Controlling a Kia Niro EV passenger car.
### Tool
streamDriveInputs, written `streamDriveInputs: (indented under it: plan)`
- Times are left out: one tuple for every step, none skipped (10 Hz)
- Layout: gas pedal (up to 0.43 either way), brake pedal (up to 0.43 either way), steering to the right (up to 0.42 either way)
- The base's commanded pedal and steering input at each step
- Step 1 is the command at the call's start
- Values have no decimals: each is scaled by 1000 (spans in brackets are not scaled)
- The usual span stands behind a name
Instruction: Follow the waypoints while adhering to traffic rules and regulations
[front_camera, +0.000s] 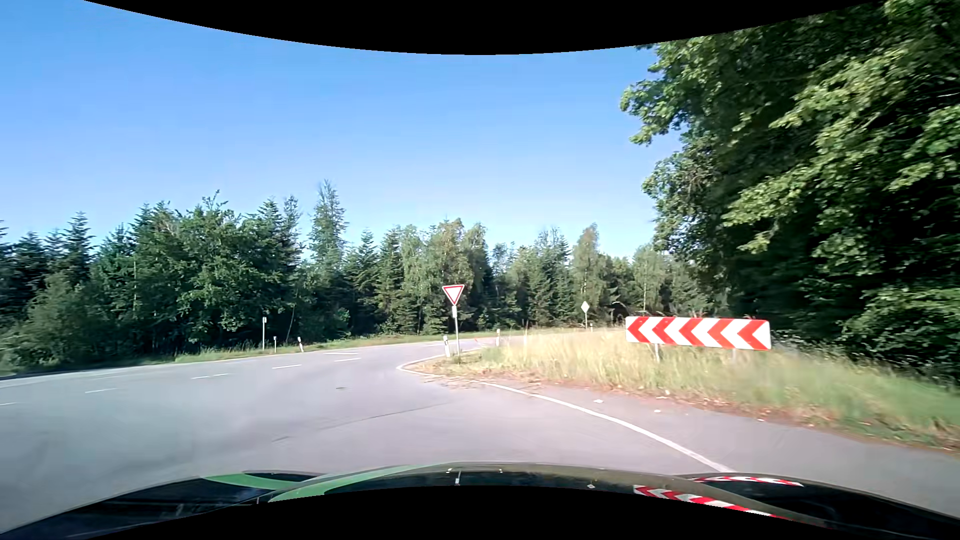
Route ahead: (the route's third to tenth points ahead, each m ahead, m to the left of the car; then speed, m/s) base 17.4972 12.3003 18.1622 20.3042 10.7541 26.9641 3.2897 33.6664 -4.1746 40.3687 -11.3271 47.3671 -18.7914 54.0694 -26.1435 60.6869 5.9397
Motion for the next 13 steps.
streamDriveInputs:
  plan:
    - [0, 0, -231]
    - [0, 0, -231]
    - [0, 0, -231]
    - [0, 0, -231]
    - [0, 0, -231]
    - [0, 0, -231]
    - [0, 0, -232]
    - [0, 0, -233]
    - [0, 0, -233]
    - [0, 0, -234]
    - [0, 0, -236]
    - [0, 12, -237]
    - [0, 49, -237]
